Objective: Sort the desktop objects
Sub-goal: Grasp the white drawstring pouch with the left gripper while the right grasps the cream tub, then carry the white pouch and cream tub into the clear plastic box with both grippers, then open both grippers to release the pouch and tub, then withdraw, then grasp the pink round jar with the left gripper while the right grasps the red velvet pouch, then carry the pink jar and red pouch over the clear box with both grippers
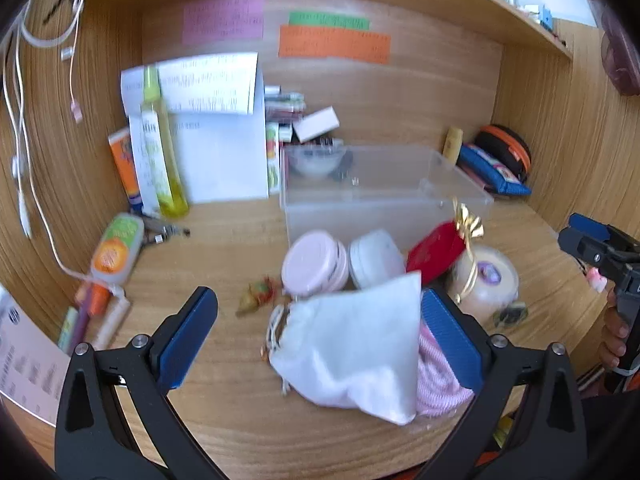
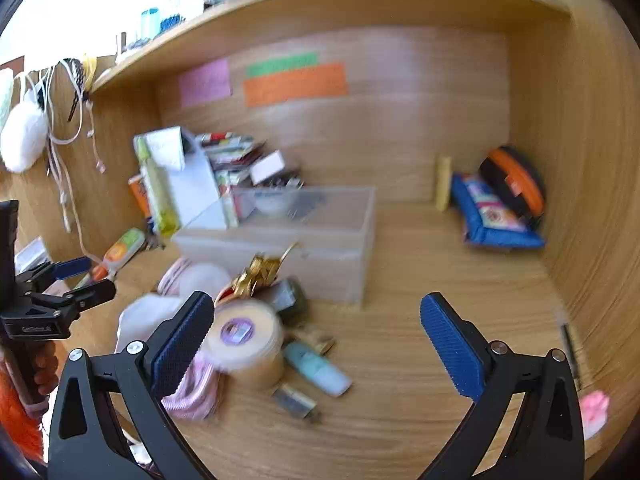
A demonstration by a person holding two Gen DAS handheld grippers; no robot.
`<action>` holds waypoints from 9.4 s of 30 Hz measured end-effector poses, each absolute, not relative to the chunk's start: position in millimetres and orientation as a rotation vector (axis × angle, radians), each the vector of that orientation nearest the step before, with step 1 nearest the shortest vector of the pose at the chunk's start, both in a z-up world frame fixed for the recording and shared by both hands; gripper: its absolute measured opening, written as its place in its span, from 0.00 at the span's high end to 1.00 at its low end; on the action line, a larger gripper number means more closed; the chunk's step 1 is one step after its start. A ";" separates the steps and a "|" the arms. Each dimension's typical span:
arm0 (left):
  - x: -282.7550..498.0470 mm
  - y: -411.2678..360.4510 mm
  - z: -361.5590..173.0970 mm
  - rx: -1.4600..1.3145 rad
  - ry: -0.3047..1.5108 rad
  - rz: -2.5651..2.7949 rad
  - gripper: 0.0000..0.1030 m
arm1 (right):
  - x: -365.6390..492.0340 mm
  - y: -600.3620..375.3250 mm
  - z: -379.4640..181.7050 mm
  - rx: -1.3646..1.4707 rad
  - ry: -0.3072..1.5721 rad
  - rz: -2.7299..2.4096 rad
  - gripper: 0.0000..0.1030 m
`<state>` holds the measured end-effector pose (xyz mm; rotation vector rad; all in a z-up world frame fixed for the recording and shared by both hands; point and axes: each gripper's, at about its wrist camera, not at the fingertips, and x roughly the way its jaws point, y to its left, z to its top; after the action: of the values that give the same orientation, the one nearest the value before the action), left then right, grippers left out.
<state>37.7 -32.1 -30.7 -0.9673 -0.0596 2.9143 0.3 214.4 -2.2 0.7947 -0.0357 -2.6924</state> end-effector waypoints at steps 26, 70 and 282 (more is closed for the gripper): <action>-11.7 -34.3 -96.3 -1.266 -0.239 2.621 0.00 | -32.8 145.3 -61.6 1.011 0.240 -2.536 0.09; 25.2 -46.8 -32.0 -0.957 -0.299 2.722 0.58 | -15.1 184.7 -15.1 0.873 0.071 -2.599 0.46; -64.4 -91.3 -67.0 -1.111 -0.414 2.640 0.36 | -66.4 177.9 -9.4 0.940 0.158 -2.548 0.67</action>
<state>-64.4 -91.3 -67.0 -1.1105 -0.4142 2.6399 -66.4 177.9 -9.4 0.9398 0.1577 -2.5478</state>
